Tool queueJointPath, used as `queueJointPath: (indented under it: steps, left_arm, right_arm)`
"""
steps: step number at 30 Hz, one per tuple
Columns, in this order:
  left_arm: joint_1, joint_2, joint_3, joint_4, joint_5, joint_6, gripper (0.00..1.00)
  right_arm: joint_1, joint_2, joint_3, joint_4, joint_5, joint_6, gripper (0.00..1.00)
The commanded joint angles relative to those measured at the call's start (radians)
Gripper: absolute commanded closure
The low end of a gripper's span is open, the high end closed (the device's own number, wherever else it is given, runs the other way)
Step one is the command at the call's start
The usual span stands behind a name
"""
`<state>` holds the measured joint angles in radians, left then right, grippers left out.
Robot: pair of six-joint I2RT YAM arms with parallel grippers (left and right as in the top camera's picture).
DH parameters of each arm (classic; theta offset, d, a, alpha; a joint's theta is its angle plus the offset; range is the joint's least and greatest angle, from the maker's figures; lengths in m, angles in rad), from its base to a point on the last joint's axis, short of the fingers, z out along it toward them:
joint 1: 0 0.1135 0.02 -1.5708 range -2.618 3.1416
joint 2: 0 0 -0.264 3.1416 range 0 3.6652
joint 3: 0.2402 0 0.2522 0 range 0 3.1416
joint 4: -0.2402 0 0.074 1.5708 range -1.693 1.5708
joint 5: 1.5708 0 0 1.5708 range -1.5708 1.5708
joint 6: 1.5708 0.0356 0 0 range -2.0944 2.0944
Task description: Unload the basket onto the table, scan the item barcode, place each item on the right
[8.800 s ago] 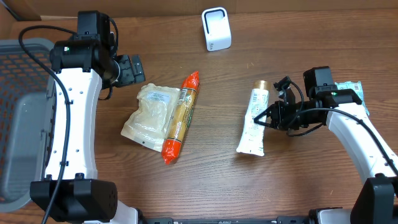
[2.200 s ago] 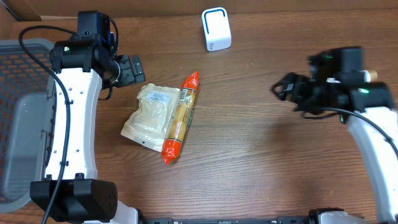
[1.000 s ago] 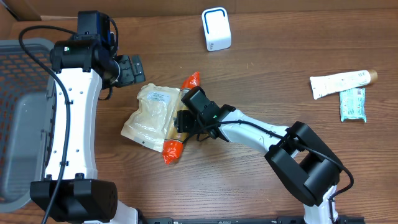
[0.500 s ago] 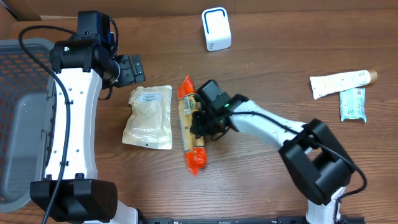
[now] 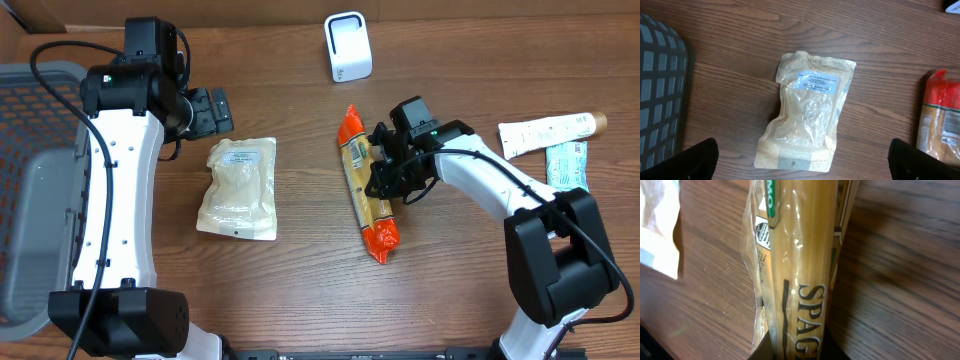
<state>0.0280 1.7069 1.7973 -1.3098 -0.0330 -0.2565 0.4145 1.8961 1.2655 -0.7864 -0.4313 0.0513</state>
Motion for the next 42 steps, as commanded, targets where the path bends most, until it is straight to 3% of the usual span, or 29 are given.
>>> queueJointPath:
  steps: [1,8,10,11,15,18,23,29,35,42]
  left_arm:
    - [-0.003,0.008,-0.002,0.002,0.008,-0.013,0.00]
    - [-0.003,0.008,-0.002,0.002,0.008,-0.013,0.00]
    - [-0.003,0.008,-0.002,0.002,0.008,-0.013,0.00]
    - [-0.003,0.008,-0.002,0.002,0.008,-0.013,0.01]
    - [-0.003,0.008,-0.002,0.002,0.008,-0.013,0.00]
    - [-0.003,0.008,-0.002,0.002,0.008,-0.013,0.00]
    - [-0.003,0.008,-0.002,0.002,0.008,-0.013,0.00]
    - [-0.003,0.008,-0.002,0.002,0.008,-0.013,0.00]
    - [-0.003,0.008,-0.002,0.002,0.008,-0.013,0.01]
    - [-0.003,0.008,-0.002,0.002,0.008,-0.013,0.01]
  right_arm:
    - [0.026,-0.060,0.007,0.010,-0.077,-0.032,0.96]
    - [0.021,-0.060,0.007,0.020,-0.154,0.003,0.96]
    - [0.021,-0.060,0.005,0.008,-0.113,0.004,0.86]
    - [0.021,-0.059,-0.001,0.002,-0.062,0.005,0.73]
    - [0.022,-0.045,-0.034,0.031,-0.003,0.004,0.48]
    - [0.022,-0.032,-0.077,0.086,-0.007,0.004,0.40]
    - [0.022,-0.029,-0.150,0.181,-0.033,0.005,0.37]
    - [0.023,-0.025,-0.167,0.214,-0.071,0.044,0.43]
    - [0.023,-0.018,-0.168,0.225,-0.110,0.080,0.72]
    - [0.021,-0.018,-0.163,0.252,-0.280,0.080,0.92]
